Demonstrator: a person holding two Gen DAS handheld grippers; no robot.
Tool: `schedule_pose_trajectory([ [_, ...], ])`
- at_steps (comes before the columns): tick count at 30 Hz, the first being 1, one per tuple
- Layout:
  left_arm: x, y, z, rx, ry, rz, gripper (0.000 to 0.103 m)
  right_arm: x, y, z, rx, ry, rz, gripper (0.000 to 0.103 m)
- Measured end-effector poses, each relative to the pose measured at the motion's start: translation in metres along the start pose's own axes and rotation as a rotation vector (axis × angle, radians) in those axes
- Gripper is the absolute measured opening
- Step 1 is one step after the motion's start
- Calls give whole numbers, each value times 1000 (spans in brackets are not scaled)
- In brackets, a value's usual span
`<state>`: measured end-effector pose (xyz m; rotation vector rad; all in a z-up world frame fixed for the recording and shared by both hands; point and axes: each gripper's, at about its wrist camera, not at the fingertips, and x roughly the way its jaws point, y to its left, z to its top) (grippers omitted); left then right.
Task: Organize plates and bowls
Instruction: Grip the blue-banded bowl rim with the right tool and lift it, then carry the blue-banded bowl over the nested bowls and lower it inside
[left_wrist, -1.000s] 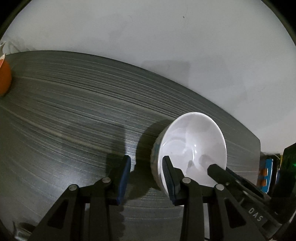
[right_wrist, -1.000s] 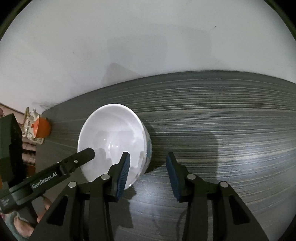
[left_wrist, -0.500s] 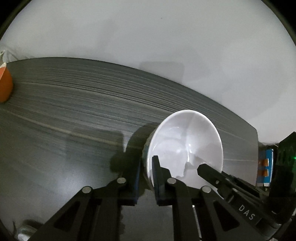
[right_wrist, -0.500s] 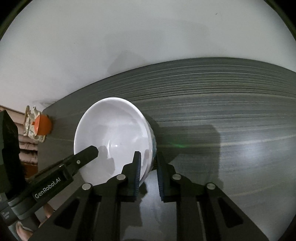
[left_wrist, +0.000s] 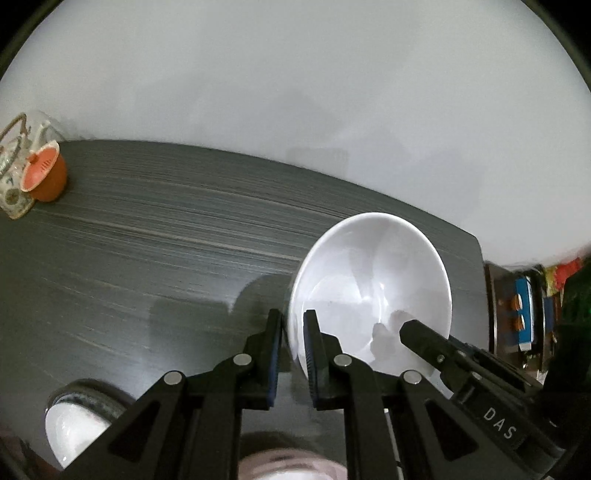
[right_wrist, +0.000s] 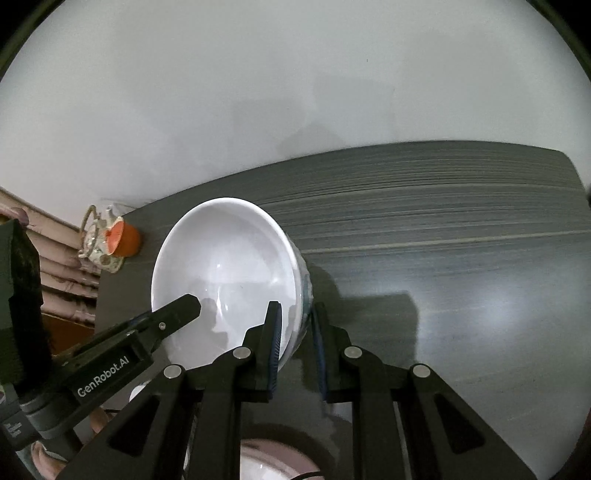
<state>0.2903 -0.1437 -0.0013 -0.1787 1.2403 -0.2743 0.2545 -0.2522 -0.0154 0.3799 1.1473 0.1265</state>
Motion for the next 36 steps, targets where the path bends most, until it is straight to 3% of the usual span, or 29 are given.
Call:
schedule_pose_trajectory([
  [7, -50, -1, -38, 16, -15, -22, 12, -52, 9, -38, 16, -54, 13, 17],
  [17, -92, 2, -106, 32, -10, 0, 12, -78, 20, -109, 30, -24, 54, 18],
  [26, -91, 8, -153, 49, 36, 18, 12, -78, 29, -153, 21, 7, 44, 18],
  [36, -67, 23, -182, 19, 94, 43, 12, -56, 32, -182, 15, 70, 17, 19],
])
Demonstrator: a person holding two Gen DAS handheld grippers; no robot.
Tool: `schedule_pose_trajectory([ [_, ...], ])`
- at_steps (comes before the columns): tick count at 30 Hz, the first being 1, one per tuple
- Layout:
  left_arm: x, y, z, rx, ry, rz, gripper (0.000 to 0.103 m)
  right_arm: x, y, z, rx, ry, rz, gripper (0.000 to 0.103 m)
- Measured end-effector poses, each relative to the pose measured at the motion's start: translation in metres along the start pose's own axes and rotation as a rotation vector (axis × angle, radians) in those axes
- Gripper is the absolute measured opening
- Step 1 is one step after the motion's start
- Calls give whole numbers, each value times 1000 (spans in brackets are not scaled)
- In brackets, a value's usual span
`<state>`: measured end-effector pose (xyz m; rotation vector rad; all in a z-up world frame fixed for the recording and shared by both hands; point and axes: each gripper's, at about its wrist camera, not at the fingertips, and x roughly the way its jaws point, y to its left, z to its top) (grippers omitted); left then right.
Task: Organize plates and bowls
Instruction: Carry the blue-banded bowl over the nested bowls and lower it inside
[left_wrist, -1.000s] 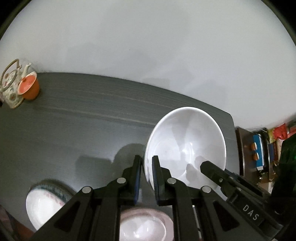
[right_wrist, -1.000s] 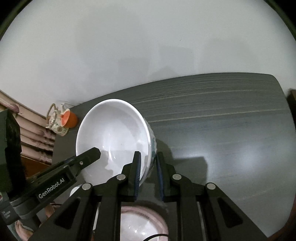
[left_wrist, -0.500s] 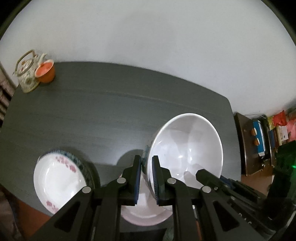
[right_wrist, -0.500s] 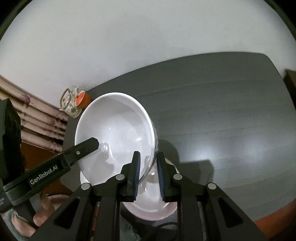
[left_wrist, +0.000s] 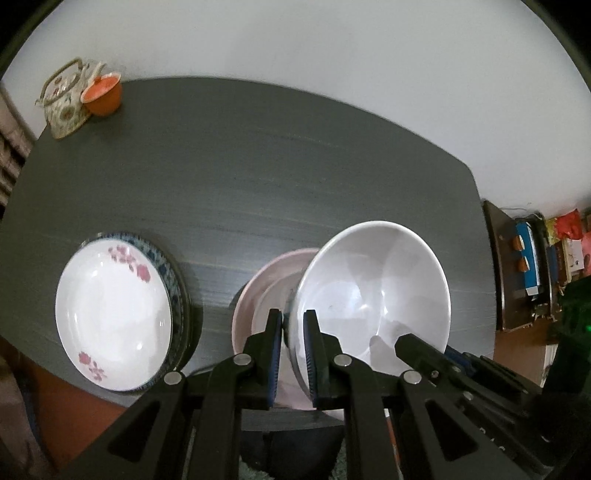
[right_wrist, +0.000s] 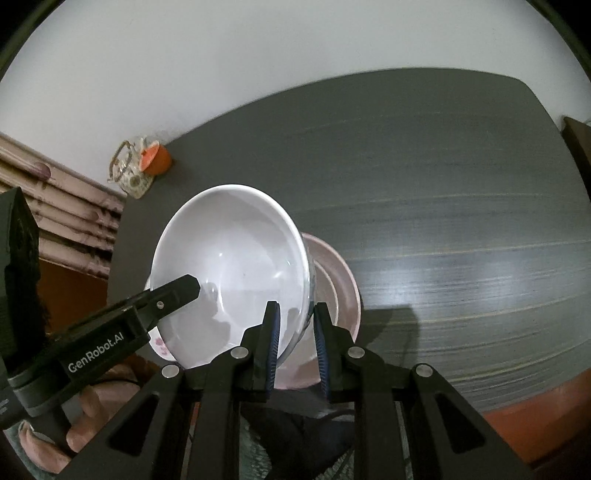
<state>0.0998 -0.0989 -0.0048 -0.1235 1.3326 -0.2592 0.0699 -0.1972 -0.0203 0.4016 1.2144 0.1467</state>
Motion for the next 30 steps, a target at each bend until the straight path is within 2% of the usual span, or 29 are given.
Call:
schedule_pose_trajectory([
  [9, 27, 11, -7, -29, 56, 12, 12, 30, -1, -7, 15, 58, -20, 20],
  [20, 48, 17, -7, -52, 101, 33, 12, 43, -11, -10, 28, 88, -27, 20],
  [30, 53, 14, -5, -45, 98, 42, 12, 52, -13, -12, 37, 111, -24, 21],
])
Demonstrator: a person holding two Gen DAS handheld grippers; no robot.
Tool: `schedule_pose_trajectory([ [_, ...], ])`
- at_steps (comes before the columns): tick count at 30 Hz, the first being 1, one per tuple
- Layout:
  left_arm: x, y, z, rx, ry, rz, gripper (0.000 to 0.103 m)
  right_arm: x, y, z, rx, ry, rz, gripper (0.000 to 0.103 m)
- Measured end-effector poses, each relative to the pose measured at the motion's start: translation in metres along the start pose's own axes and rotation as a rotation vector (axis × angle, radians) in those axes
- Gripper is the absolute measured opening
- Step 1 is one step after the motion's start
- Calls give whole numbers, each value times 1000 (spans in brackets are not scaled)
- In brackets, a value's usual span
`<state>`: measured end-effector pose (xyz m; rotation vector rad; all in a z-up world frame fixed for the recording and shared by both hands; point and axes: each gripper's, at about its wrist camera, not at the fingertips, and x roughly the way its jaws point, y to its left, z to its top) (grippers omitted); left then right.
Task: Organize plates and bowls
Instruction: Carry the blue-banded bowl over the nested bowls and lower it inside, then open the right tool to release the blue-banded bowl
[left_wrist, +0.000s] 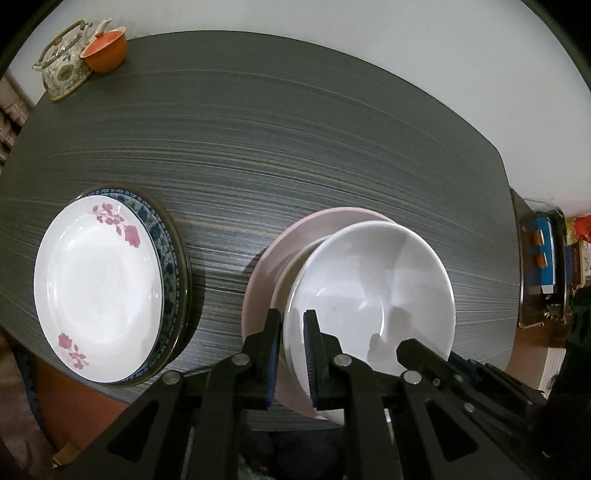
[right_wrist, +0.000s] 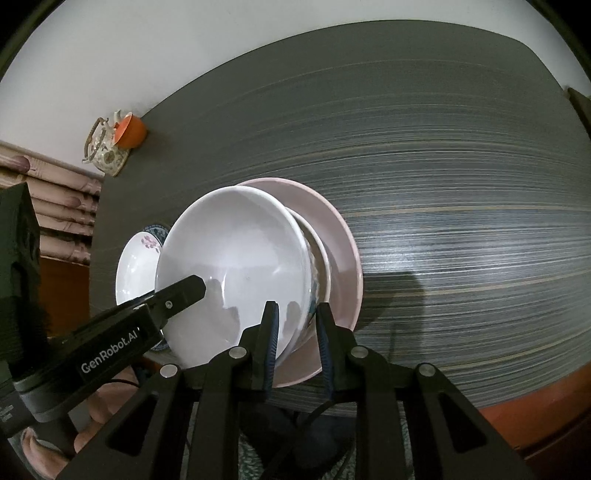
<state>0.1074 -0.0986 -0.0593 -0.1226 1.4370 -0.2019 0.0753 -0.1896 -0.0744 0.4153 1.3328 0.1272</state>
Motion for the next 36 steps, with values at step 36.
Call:
schedule_pose_trajectory([
  [36, 4, -3, -1, 19, -6, 25, 16, 4, 9, -8, -19, -24, -20, 28],
])
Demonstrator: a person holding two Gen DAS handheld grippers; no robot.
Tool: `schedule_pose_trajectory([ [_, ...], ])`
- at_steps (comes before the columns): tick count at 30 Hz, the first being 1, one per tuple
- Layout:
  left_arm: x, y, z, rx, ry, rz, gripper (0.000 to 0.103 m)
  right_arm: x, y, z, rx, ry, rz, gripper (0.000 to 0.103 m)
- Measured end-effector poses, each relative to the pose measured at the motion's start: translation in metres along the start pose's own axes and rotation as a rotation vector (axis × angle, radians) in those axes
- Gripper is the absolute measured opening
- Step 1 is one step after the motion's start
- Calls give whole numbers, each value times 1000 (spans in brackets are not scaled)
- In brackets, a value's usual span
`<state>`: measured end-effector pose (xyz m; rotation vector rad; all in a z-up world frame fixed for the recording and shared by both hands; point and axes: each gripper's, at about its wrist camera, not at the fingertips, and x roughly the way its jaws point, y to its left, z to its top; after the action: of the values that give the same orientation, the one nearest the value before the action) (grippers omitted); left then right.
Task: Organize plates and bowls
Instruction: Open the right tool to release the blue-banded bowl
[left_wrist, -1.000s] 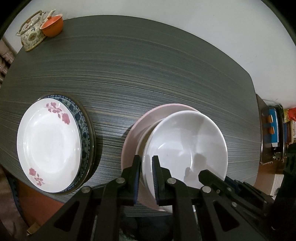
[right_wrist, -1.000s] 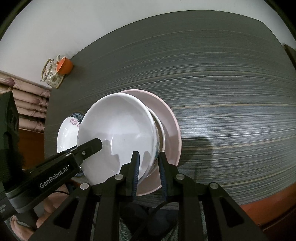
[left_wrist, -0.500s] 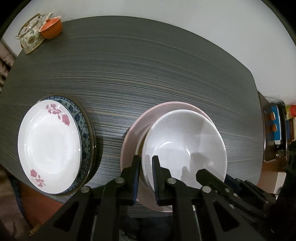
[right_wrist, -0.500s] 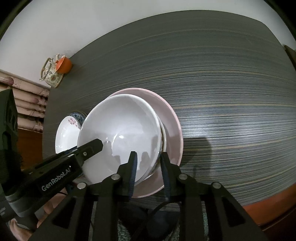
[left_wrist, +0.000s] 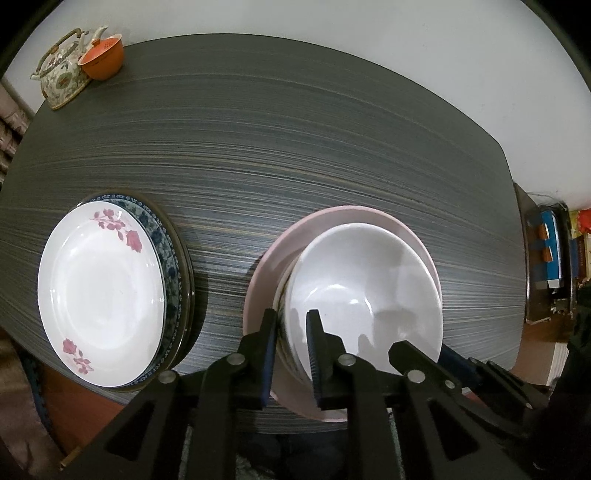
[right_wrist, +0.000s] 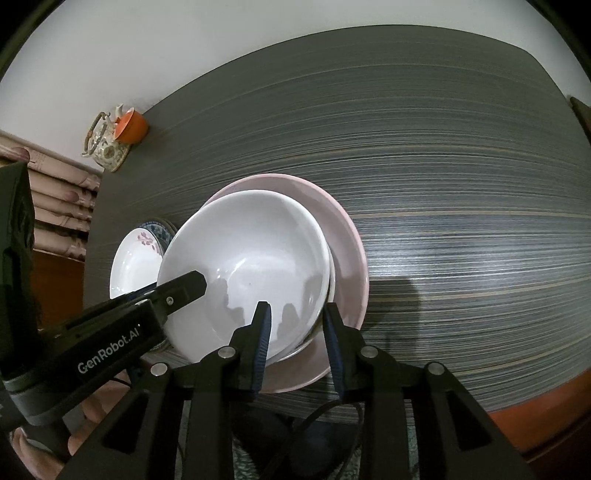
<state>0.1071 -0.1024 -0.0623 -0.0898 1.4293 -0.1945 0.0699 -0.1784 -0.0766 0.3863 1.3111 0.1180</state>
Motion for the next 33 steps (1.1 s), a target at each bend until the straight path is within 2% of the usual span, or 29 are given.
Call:
schedule_pose_trajectory([
  [23, -10, 9, -16, 19, -1, -33, 17, -12, -4, -20, -31, 2, 42, 30],
  [30, -20, 13, -15, 18, -34, -67, 18, -14, -3, -21, -30, -4, 60, 30],
  [33, -25, 19, -13, 17, -57, -76, 24, -16, -4, -21, -32, -14, 54, 30],
])
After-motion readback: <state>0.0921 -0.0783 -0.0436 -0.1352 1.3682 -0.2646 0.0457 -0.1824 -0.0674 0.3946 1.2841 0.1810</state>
